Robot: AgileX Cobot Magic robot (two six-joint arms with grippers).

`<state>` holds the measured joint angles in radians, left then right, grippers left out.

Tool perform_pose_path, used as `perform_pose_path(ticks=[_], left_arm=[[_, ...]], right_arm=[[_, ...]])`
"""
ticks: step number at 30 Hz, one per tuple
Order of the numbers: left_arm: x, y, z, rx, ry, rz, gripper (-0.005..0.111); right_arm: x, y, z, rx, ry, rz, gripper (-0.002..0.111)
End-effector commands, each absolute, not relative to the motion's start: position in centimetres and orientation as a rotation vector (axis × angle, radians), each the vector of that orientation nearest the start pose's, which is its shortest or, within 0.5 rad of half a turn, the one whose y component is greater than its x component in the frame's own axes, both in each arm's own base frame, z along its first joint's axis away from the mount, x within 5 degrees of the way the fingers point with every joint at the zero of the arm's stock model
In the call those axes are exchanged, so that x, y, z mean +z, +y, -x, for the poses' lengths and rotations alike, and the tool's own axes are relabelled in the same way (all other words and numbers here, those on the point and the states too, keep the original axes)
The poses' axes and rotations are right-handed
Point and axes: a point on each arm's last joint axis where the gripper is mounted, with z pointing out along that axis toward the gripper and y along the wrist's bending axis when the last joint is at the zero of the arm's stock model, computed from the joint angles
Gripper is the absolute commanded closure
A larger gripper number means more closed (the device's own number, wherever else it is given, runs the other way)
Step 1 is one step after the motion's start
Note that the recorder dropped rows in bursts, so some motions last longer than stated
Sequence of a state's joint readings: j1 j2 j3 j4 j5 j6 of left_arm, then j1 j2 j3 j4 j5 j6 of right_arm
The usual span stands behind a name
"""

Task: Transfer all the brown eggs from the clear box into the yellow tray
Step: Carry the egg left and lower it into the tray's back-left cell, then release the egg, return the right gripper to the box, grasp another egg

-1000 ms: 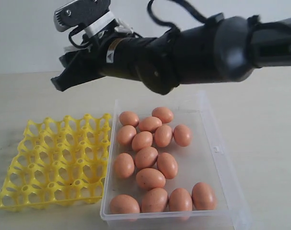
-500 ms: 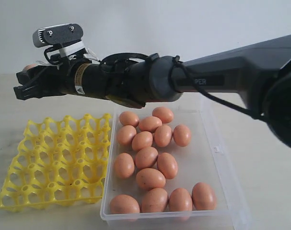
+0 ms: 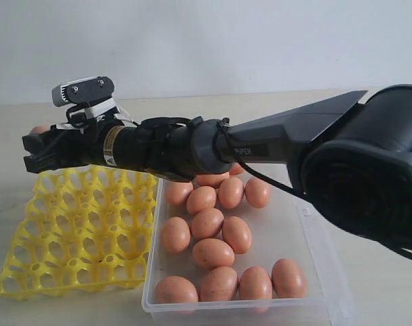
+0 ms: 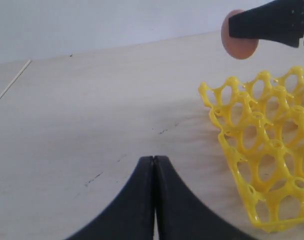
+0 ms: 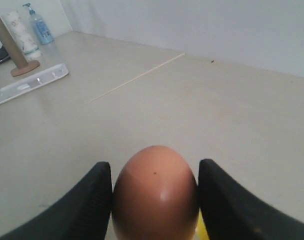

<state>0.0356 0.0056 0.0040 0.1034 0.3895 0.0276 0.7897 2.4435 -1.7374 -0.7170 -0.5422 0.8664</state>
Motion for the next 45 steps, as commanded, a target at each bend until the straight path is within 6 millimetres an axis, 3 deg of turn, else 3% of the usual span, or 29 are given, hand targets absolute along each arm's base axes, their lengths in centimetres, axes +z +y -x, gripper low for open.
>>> perform_pose_path(ticks=[1, 13, 16, 22, 34, 38, 45], left_arm=[[17.9, 0.5, -5.2, 0.137, 1.863, -0.059, 0.107], [17.9, 0.5, -5.2, 0.137, 1.863, -0.059, 0.107], [17.9, 0.5, -5.2, 0.137, 1.863, -0.059, 0.107], [17.9, 0.5, -5.2, 0.137, 1.863, -0.059, 0.107], [17.9, 0.5, -5.2, 0.137, 1.863, -0.059, 0.107], [17.9, 0.5, -5.2, 0.137, 1.863, -0.059, 0.107], [17.9, 0.5, -5.2, 0.137, 1.863, -0.059, 0.107]], right_arm=[[12.7, 41.4, -36.0, 1.082, 1.682, 0.800, 0.108], [11.4, 42.4, -36.6, 1.108, 1.695, 0.820, 0.108], [10.7, 42.4, -36.6, 1.107, 1.708, 0.821, 0.098], [9.6, 42.3, -36.8, 1.079, 1.745, 0.813, 0.063], [9.7, 42.5, -37.3, 1.052, 1.752, 0.798, 0.047], [11.6, 42.5, -37.4, 1.059, 1.728, 0.783, 0.047], [18.9, 41.0, -38.1, 0.949, 1.738, 0.769, 0.047]])
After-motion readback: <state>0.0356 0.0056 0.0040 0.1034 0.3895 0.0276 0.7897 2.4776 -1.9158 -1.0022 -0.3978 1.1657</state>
